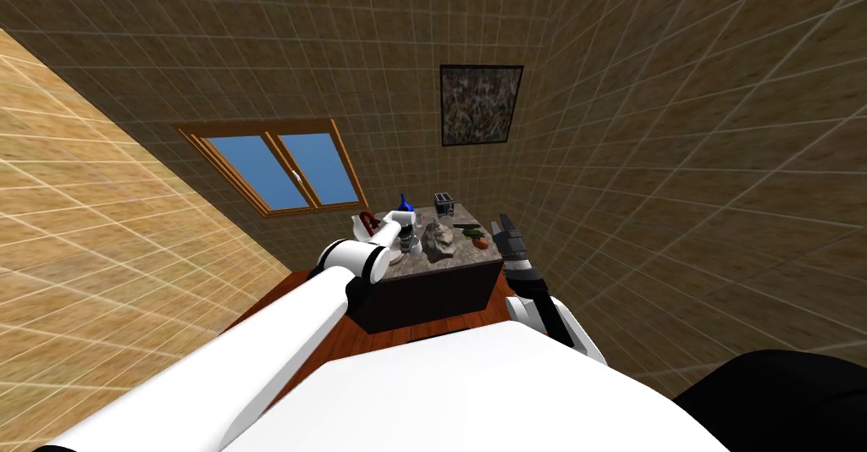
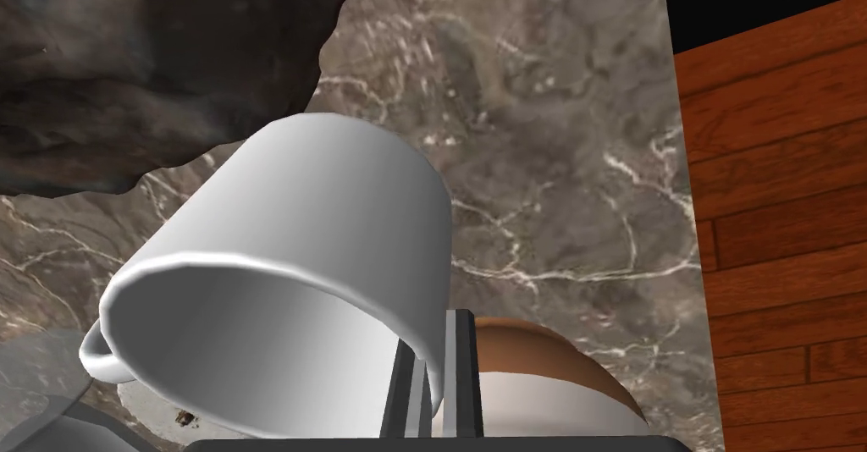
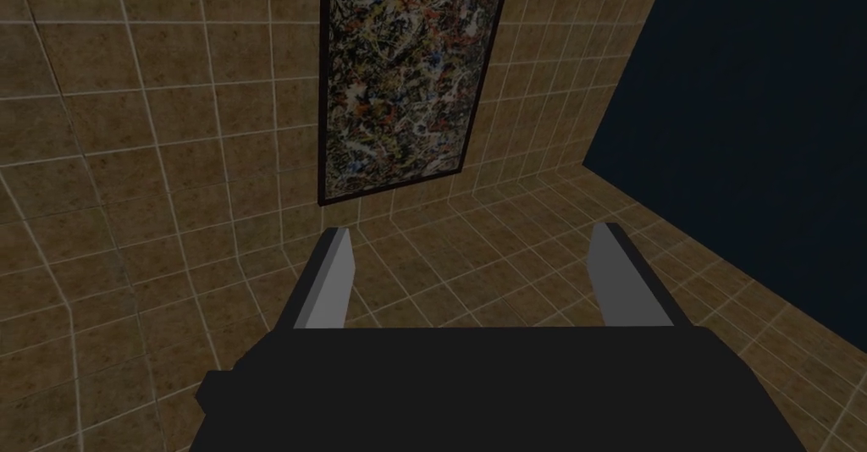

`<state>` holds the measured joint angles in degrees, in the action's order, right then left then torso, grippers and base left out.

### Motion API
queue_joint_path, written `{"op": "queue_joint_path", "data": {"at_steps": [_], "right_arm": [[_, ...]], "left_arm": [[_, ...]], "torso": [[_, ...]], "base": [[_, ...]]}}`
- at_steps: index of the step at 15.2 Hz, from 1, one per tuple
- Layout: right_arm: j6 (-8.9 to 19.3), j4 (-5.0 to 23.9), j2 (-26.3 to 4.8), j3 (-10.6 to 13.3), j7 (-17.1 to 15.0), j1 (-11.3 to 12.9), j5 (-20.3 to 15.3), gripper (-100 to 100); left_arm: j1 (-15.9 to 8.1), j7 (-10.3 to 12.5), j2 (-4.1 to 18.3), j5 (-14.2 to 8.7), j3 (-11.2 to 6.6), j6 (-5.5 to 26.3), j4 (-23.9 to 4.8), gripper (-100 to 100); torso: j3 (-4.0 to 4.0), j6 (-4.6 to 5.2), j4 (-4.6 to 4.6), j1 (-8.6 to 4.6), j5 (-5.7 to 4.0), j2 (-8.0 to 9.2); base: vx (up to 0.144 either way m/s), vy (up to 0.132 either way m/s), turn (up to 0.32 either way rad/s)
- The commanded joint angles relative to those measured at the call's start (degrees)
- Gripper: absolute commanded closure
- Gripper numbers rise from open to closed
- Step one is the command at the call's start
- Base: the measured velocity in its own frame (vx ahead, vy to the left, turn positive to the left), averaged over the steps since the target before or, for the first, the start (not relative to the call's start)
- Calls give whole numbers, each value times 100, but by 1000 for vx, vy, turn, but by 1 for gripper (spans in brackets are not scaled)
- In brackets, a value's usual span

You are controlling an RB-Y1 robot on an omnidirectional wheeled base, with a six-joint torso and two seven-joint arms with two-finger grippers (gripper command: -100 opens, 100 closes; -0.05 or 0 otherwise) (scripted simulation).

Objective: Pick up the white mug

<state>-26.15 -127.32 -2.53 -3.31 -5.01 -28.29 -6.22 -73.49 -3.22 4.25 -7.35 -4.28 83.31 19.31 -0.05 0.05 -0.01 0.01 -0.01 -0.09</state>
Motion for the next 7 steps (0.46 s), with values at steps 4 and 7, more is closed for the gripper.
{"op": "queue_joint_path", "data": {"at_steps": [4,7], "right_arm": [[0,0,0,0,0,0,0,0],[0,0,0,0,0,0,0,0]], "left_arm": [[-78,6,9,-11,-7,191,50,100],[-123,0,11,-16,-12,114,6,100]], "torso": [[9,5,12,-8,-10,6],[8,4,7,-7,-8,8]], "base": [[-5,4,7],[-2,5,0]]}}
